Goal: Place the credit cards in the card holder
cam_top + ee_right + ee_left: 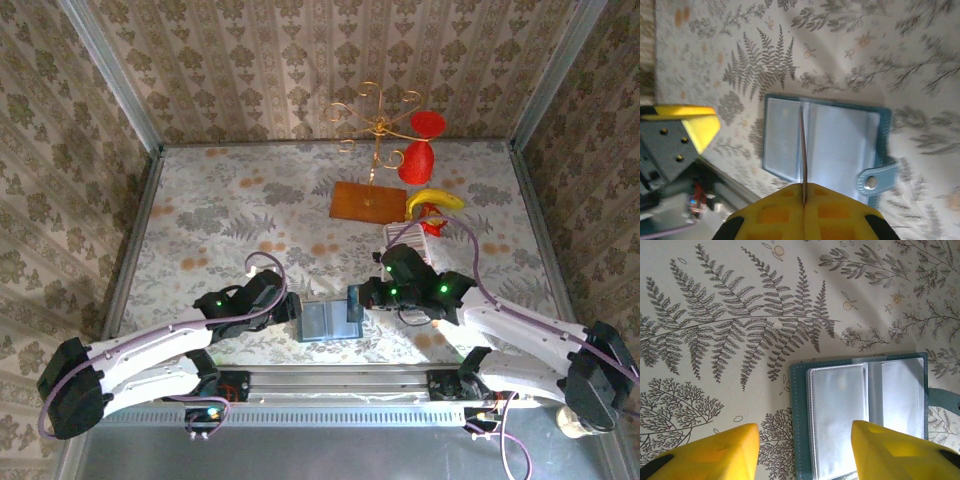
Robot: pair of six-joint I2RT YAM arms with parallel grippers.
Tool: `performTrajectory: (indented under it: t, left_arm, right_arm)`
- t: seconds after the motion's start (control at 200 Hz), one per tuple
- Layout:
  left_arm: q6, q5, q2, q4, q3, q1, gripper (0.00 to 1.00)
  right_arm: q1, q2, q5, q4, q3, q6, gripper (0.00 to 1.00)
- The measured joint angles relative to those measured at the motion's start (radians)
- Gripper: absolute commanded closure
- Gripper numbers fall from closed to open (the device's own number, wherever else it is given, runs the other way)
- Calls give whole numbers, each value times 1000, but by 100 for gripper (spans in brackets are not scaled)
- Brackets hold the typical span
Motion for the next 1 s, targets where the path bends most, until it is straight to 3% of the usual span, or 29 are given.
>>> performTrajectory:
  t: [0.16, 0.28, 0.415, 0.53, 0.75, 1.0]
  left_arm:
    - [23, 6, -1, 7, 0, 0, 55]
    - [53, 6, -3, 7, 0, 0, 55]
    - [80, 11, -3, 8, 0, 0, 55]
    - [103, 14, -3, 15, 0, 0, 56]
    - [113, 36, -2, 52, -7, 0, 55]
    - [109, 58, -2, 84, -43, 0, 56]
  right_arm:
    - [0, -67, 92, -197, 207, -361, 100]
    - [0, -150, 137, -355, 343, -796, 100]
    - [-12, -165, 169, -622, 409, -1272, 100]
    - [-40, -90, 190, -798, 389, -1547, 100]
    - [-47, -32, 226, -821, 249, -1786, 100]
    - [-68, 4, 274, -709, 166, -1893, 100]
